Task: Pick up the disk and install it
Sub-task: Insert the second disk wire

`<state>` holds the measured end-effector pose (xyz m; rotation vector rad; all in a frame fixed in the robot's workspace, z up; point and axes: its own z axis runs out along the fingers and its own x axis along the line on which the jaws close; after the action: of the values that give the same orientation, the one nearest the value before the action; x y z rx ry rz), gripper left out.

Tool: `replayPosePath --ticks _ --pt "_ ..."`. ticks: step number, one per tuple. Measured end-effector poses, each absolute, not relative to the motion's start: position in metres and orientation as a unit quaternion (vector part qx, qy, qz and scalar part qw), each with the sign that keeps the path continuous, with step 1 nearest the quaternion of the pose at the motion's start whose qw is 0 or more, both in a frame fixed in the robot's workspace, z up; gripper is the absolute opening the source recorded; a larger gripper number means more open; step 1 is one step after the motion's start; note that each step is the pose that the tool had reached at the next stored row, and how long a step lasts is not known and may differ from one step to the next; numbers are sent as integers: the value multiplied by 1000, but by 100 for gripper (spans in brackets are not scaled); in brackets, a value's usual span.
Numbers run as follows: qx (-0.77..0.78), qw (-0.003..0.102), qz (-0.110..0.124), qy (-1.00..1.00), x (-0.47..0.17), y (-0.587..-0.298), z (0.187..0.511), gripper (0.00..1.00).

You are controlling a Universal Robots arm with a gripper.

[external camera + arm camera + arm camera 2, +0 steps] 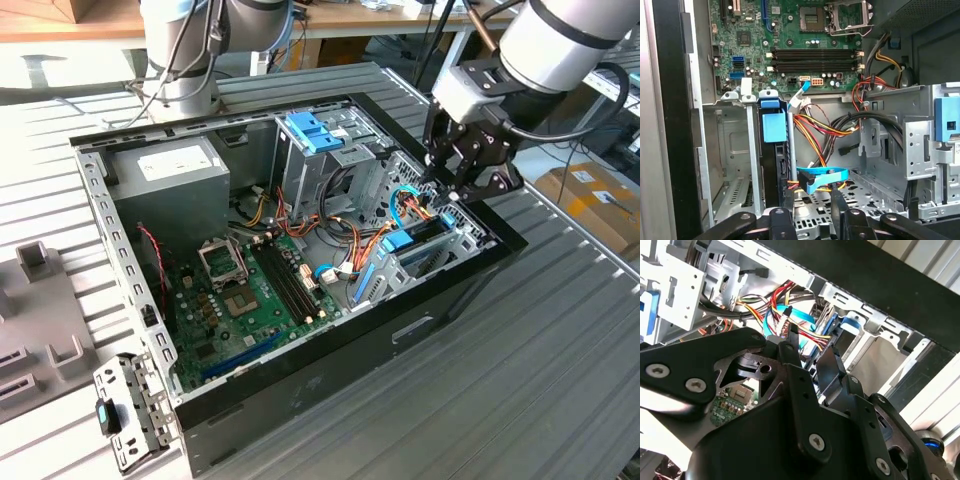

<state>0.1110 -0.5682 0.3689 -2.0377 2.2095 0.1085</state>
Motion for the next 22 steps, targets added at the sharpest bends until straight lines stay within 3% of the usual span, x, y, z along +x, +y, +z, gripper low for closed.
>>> replayPosePath --ticks 9,13,18,22 --pt "-676 66 36 733 102 -568 368 42" --pt "-674 43 58 735 102 -568 367 42" --pt "-675 30 47 736 106 -568 364 42" --pt "-675 28 47 736 107 -568 363 42"
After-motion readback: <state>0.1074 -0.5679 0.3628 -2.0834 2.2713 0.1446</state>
